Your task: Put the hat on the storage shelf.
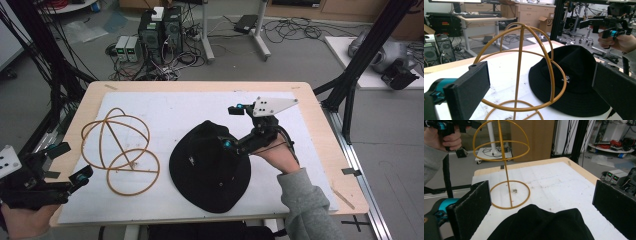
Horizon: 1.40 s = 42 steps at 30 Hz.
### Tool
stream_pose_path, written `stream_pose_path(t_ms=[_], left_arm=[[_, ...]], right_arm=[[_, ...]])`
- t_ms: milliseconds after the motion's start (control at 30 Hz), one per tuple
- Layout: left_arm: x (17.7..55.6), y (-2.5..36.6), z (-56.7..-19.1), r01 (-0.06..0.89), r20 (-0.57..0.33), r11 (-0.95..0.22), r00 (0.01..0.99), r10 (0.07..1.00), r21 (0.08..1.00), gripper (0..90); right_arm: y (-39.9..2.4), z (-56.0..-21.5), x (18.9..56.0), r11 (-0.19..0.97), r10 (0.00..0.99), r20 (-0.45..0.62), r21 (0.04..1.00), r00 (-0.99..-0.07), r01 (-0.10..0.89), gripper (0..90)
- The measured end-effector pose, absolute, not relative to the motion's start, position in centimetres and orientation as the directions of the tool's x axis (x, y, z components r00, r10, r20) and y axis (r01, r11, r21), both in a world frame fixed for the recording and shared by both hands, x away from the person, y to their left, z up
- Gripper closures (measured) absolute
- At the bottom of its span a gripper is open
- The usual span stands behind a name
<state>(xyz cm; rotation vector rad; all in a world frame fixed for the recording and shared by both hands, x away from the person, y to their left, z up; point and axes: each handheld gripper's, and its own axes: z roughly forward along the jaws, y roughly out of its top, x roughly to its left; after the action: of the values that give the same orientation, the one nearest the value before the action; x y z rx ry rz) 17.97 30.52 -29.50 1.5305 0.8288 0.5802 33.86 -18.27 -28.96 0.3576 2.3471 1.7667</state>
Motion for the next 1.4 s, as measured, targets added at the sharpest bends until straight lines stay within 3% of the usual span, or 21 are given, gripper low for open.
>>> stream_pose_path(t_ms=[800,1400], left_arm=[[17.3,30.6,-29.7,0.179,-0.100,-0.012,0.604,0.790,0.984,1.7],[17.9,30.2,-29.9,0.190,-0.103,-0.018,0.610,0.786,0.982,1.7]], right_arm=[[-16.7,-30.3,34.4,0.314,0.270,0.005,0.945,-0.963,0.093,1.2],[-16.3,-33.8,35.1,0.325,0.279,0.041,0.936,-0.959,0.135,1.2]])
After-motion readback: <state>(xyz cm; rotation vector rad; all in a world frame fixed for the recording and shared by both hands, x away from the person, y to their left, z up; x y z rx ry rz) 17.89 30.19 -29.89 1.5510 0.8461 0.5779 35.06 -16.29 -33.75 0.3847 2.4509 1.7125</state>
